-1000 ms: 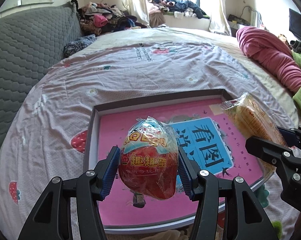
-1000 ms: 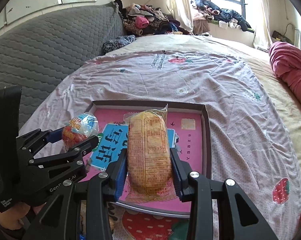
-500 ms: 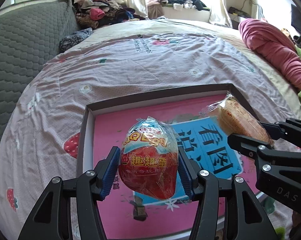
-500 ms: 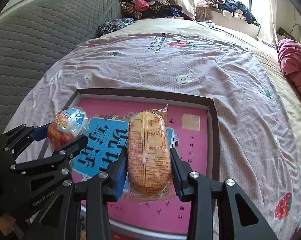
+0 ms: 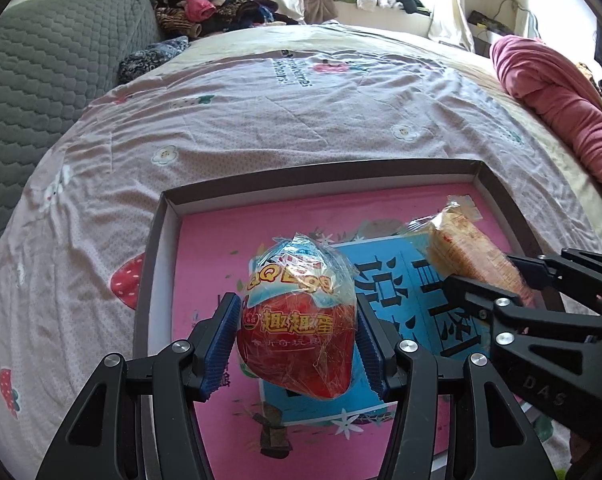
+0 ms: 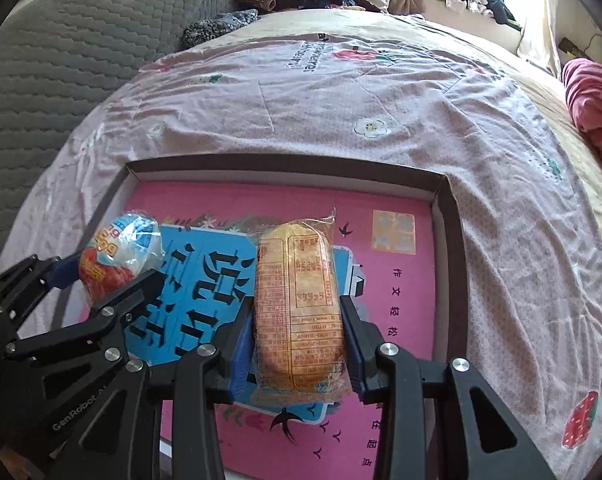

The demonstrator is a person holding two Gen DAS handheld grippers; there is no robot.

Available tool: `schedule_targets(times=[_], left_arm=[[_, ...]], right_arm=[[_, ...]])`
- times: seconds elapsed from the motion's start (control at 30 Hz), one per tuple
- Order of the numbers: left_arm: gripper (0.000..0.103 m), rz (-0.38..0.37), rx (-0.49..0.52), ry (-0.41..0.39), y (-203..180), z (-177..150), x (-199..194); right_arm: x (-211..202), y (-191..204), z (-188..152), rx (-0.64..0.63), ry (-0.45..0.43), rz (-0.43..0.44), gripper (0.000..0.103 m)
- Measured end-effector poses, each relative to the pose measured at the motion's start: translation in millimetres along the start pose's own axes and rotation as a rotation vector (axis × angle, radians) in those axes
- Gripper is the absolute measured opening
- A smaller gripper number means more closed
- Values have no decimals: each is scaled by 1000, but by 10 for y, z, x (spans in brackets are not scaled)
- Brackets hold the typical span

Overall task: Organize objects
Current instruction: 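Lower the red candy bag and bread loaf over the book in the tray, then open the left tool to drop the candy bag while the right tool releases the bread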

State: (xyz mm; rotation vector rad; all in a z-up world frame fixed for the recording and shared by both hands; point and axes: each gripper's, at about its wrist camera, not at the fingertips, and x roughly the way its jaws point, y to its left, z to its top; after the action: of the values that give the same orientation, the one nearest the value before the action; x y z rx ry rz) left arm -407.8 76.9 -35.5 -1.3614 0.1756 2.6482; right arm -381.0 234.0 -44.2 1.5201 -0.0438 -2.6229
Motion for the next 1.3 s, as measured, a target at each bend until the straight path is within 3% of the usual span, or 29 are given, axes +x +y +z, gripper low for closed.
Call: schedule_targets(times=[0.23, 0.73, 0.83, 1.3], left_arm=[[58, -2, 4, 5, -37, -5, 17], [58, 20, -3, 49, 3, -11, 121], [71, 28, -13, 52, 25, -1, 127], [79, 44, -48, 27, 128, 40, -82]], right_arm=[[74, -33, -9, 28, 23, 31, 40], [131, 13, -38, -2, 43, 0, 41], [101, 10, -26, 2, 38, 2, 41], [-34, -38, 8, 34, 46, 27, 43]])
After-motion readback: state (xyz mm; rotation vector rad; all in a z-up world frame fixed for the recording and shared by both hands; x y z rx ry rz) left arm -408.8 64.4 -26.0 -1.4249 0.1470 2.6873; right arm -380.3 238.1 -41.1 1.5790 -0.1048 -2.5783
